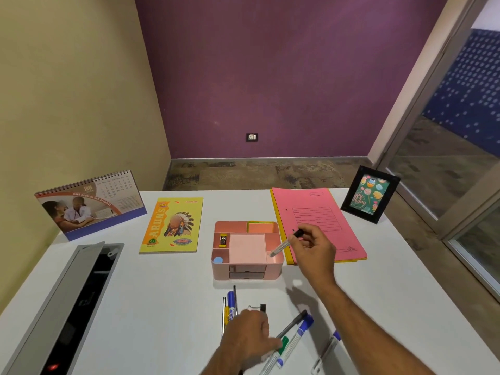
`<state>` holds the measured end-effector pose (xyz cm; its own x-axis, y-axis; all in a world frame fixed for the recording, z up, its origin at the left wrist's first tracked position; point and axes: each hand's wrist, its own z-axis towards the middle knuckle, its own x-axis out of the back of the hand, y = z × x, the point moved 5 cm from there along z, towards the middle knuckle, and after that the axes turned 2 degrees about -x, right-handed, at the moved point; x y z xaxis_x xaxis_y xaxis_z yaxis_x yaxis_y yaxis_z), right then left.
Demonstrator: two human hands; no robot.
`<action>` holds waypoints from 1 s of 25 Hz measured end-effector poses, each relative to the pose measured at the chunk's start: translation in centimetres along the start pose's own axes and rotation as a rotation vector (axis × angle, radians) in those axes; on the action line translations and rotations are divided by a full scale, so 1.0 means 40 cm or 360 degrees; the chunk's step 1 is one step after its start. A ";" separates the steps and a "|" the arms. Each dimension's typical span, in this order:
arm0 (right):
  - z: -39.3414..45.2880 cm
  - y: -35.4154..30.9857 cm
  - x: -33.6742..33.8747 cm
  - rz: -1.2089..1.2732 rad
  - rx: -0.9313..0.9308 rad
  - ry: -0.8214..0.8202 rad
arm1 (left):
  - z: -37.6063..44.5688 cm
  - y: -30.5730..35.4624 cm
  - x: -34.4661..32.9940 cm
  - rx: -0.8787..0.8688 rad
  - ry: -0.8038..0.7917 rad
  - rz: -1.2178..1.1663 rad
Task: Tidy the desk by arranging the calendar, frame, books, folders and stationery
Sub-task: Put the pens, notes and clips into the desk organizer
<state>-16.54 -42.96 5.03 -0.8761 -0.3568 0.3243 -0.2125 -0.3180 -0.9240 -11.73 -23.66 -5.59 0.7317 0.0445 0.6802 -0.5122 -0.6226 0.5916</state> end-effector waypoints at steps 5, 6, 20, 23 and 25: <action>-0.020 0.035 -0.078 -0.0520 0.0100 -0.0449 | -0.008 0.009 -0.070 -0.0075 -0.0313 0.0450; -0.026 0.045 -0.089 -0.0625 0.0093 -0.0507 | -0.007 0.009 -0.080 -0.0060 -0.0331 0.0478; -0.058 0.059 -0.089 -0.0641 -0.0075 -0.0550 | 0.002 0.033 0.003 -0.0194 0.0114 0.0137; -0.053 0.053 -0.061 -0.0414 -0.0128 -0.0387 | 0.016 0.046 0.060 -0.0240 0.0408 -0.0097; -0.049 0.053 -0.050 -0.0106 -0.0205 -0.0339 | 0.025 0.046 0.104 -0.0218 0.0625 -0.0254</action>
<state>-16.07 -41.20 2.01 -0.7503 -0.5200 0.4082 -0.3320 -0.2376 -0.9129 -9.16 -25.41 -2.12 0.5937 0.4413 0.6729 -0.4811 -0.4757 0.7364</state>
